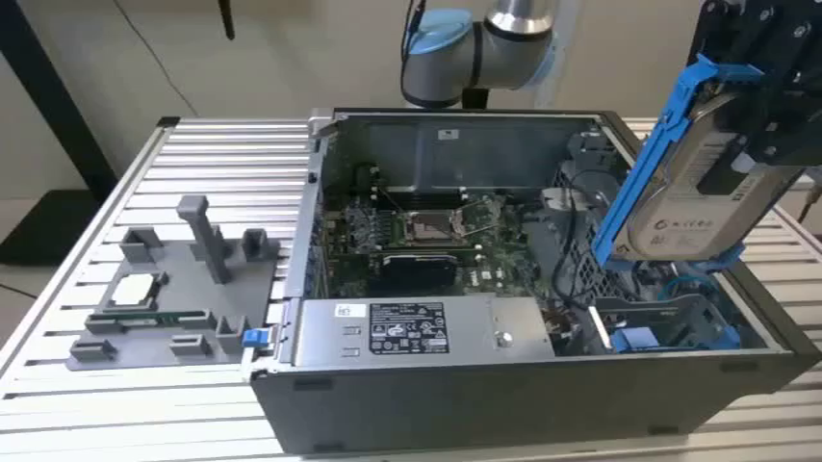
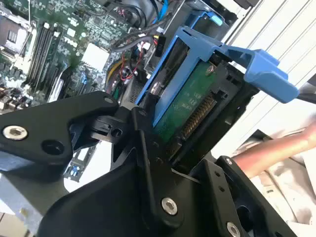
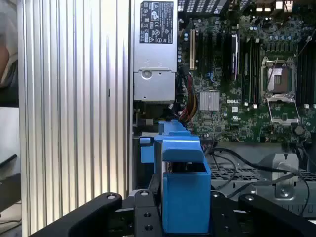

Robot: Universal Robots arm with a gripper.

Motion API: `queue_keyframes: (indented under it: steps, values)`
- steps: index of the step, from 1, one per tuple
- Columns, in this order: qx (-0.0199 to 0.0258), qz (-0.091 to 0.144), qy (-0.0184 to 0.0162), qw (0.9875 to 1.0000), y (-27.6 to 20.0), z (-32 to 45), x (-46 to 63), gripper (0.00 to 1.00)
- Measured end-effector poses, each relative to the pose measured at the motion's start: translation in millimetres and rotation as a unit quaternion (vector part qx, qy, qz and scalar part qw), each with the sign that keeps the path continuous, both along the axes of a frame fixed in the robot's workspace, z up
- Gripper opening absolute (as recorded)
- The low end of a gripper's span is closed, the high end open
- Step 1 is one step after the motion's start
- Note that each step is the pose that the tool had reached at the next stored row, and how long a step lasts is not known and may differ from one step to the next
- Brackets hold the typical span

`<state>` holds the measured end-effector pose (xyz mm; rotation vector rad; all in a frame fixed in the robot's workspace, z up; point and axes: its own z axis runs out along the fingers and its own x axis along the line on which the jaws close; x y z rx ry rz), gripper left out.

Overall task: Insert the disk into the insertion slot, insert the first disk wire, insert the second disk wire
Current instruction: 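Insert the disk into the insertion slot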

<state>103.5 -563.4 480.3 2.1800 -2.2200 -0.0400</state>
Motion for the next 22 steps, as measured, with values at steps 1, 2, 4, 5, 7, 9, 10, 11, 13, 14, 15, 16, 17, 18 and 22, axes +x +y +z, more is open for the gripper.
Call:
queue_keyframes:
  steps: [1,2,4,5,7,9,10,11,13,14,15,16,17,18,22]
  values:
    - [0.0,0.0,0.0,1.0,0.0,0.0,0.0,0.0]
    - [0.0,0.0,0.0,1.0,0.0,0.0,0.0,0.0]
    - [0.0,0.0,0.0,1.0,0.0,0.0,0.0,0.0]
    - [0.0,0.0,0.0,1.0,0.0,0.0,0.0,0.0]
    - [0.0,0.0,0.0,1.0,0.0,0.0,0.0,0.0]
    - [0.0,0.0,0.0,1.0,0.0,0.0,0.0,0.0]
    - [-0.0001,0.0,0.0,1.0,0.0,-0.1,0.0,0.0]
    - [-0.0001,0.0,0.0,1.0,0.0,-0.2,0.0,0.0]
    - [-0.0001,0.0,0.0,1.0,0.1,-0.4,0.6,0.0]
    - [-0.0001,0.0,0.0,1.0,0.0,-0.7,1.3,0.0]
    - [0.0,0.0,0.0,1.0,-0.2,-1.1,2.3,0.0]
    - [0.0,0.0,0.0,1.0,-0.3,-1.4,3.6,0.0]
    - [0.0,0.0,0.0,1.0,-0.5,-1.8,5.0,0.0]
    - [0.0001,0.0,0.0,1.0,-0.9,-2.4,6.0,0.0]
    - [0.0,0.0,0.0,1.0,-3.5,-4.7,8.6,0.0]
